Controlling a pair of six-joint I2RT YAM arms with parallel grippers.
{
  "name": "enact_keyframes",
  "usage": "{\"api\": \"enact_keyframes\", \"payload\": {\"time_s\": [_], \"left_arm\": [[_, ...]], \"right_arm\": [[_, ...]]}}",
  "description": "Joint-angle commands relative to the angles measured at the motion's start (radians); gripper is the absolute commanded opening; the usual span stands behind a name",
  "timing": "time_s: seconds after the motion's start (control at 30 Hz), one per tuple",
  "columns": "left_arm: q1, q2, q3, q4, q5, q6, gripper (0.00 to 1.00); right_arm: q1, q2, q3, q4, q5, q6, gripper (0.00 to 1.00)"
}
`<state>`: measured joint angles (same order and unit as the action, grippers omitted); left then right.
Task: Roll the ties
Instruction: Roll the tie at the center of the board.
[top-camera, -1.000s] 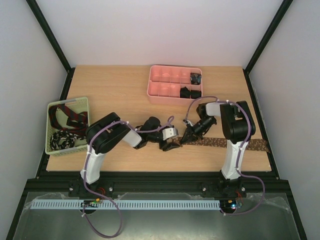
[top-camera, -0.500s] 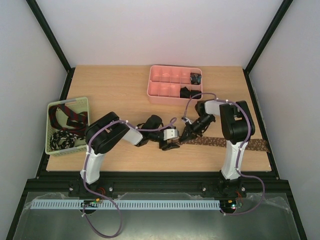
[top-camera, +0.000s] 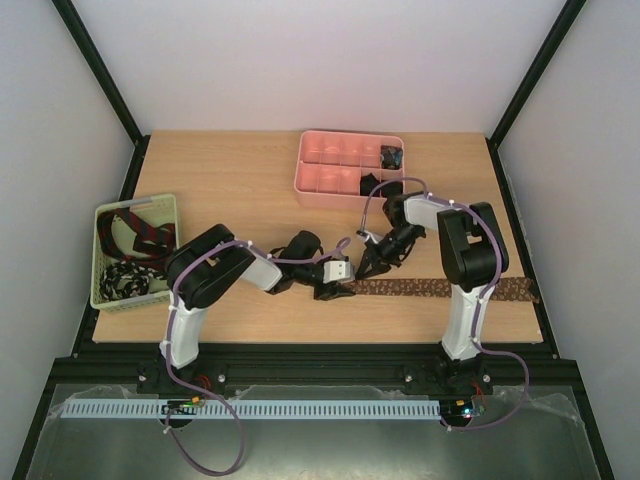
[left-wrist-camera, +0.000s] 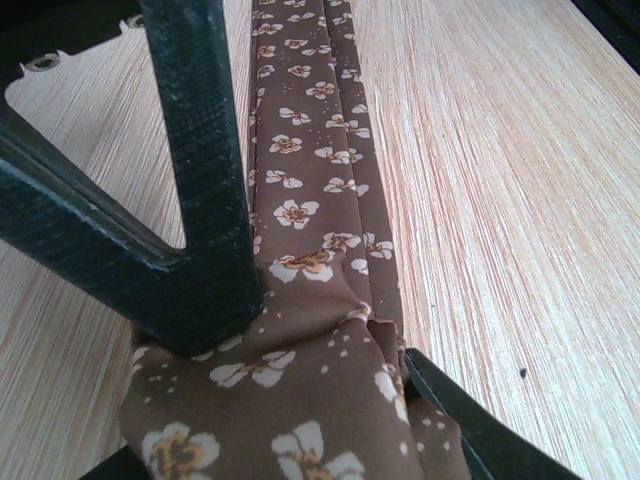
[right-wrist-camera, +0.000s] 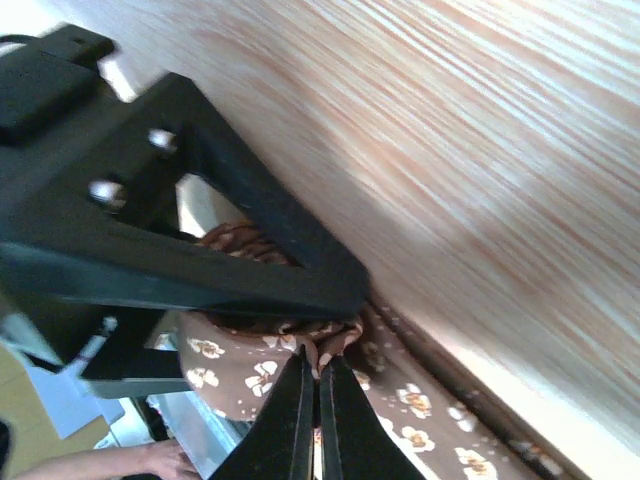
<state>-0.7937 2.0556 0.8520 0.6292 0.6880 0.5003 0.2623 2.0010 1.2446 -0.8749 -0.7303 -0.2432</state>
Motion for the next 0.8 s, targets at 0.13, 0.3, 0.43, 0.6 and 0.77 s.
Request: {"api": "enact_keyframes", "payload": {"time_s": [0.13,0.3,0.43,0.6,0.77], "left_arm": [[0.017,0.000,-0.077,-0.066,-0.038,-0.061,0.68],[0.015,0.006,-0.082,0.006,-0.028,-0.132,0.71],[0.017,0.014,-0.078,0.043,-0.045,-0.182,0.54],[0.036,-0.037,-0.121,0.013,-0.128,-0.118,0.36],[0.037,-0.081,-0.163,-0.066,-0.185,0.019,0.29]], "right_arm": [[-0.002,0.046,-0.100,0.105,0.091,0.019,0.01],[0.004,0.035,-0.119,0.169,0.070,0.070,0.01],[0.015,0.034,-0.108,0.226,0.052,0.109,0.01],[0.038,0.056,-0.043,0.243,0.011,0.144,0.02],[0.011,0.017,0.030,0.094,-0.008,0.089,0.21]]}}
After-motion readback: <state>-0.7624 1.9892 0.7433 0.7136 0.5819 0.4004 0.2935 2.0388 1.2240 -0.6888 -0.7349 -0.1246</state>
